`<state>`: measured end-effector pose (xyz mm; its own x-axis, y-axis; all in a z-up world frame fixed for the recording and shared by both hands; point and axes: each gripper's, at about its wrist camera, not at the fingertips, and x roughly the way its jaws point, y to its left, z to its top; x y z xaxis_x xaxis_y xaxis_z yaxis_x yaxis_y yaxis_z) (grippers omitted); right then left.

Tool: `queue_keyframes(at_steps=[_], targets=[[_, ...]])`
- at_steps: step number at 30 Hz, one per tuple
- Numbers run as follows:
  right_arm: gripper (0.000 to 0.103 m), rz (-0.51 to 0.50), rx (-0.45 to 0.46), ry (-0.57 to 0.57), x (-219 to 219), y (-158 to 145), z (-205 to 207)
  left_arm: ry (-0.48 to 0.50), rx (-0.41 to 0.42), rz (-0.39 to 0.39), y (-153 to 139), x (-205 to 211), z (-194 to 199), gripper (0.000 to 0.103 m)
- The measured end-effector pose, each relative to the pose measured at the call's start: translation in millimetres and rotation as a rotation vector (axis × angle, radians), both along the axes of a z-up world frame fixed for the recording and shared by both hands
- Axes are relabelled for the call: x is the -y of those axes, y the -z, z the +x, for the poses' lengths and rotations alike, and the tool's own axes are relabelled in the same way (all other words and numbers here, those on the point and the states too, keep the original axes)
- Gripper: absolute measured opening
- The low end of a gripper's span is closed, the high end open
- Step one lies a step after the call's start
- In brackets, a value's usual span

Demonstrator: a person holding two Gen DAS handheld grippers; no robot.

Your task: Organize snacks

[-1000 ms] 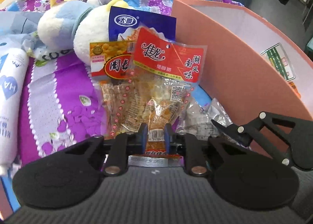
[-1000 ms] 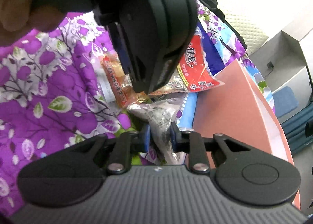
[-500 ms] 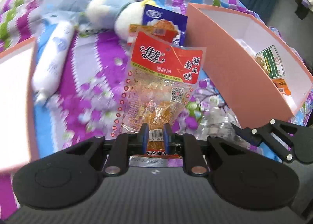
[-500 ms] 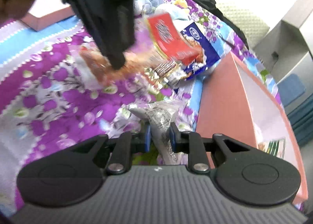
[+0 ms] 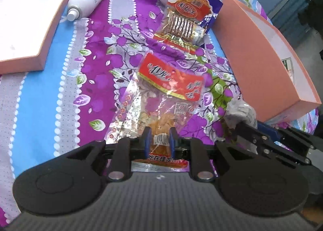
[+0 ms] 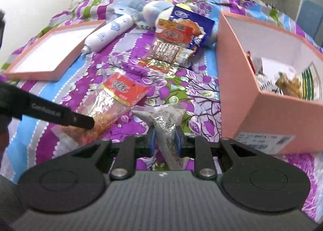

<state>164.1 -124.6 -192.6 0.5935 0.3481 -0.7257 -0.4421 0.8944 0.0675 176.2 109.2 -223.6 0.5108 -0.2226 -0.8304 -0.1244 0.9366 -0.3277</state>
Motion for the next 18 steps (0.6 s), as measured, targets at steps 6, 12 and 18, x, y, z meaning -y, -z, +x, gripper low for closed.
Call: queue_keyframes(at_steps=[6,12,18], targets=[[0.029,0.068,-0.054,-0.039,12.8,-1.7,12.2,0.042,0.006,0.02,-3.2,7.0,0.9,0.047],[0.063,0.083,-0.063,-0.116,21.2,-8.6,19.8,0.071,0.035,0.091,-5.6,4.6,-2.4,0.083],[0.064,0.122,-0.136,-0.12,34.3,0.0,34.9,0.143,0.032,0.195,2.9,5.6,4.7,0.096]])
